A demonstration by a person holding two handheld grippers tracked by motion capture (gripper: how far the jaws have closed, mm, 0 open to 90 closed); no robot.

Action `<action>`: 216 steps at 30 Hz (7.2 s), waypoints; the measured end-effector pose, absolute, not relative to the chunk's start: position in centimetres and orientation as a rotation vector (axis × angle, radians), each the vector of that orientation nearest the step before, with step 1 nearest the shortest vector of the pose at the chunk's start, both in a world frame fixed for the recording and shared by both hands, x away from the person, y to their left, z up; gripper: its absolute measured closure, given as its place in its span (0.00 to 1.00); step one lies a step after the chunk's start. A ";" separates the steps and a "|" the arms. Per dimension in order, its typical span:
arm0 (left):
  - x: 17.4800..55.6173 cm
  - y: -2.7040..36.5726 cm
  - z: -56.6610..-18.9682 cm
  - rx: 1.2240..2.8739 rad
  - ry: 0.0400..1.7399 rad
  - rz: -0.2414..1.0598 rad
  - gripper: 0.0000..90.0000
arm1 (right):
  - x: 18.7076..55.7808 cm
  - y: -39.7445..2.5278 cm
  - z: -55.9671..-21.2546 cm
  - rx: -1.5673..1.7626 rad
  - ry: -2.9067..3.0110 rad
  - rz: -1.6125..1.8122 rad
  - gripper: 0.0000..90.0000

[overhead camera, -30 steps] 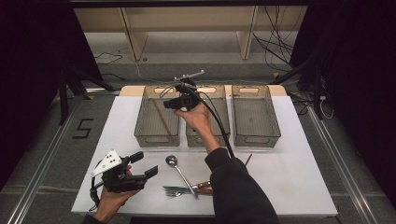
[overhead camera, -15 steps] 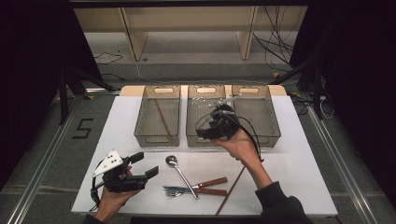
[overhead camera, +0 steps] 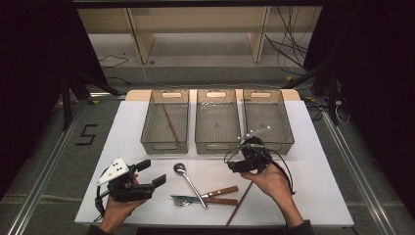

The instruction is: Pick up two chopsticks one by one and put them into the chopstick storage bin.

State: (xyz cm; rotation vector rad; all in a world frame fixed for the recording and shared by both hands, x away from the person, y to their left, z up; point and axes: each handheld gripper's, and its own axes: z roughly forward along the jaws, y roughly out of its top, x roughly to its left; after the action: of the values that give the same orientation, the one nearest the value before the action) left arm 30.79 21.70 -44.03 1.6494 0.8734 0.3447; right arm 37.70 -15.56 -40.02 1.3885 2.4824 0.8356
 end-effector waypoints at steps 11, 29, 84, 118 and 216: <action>30.8 21.7 -44.0 1.647 0.873 0.347 0.17 | 35.6 -16.6 -42.5 1.466 2.501 0.731 0.42; 30.8 21.7 -44.0 1.649 0.871 0.349 0.17 | 35.7 -16.7 -45.4 1.549 2.565 0.497 0.46; 30.7 21.7 -44.0 1.649 0.870 0.351 0.17 | 36.2 -15.7 -45.9 1.545 2.588 0.258 0.50; 30.7 21.6 -44.0 1.658 0.866 0.352 0.17 | 35.9 -15.9 -45.6 1.456 2.659 0.275 0.95; 30.7 22.0 -43.8 1.630 0.867 0.348 0.17 | 51.7 -2.2 -34.1 1.355 2.391 1.487 0.95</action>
State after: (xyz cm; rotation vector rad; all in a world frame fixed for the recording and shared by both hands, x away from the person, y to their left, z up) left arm 30.75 22.03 -43.84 1.6303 0.8669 0.3479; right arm 51.73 -2.19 -34.09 1.3545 2.3914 1.4872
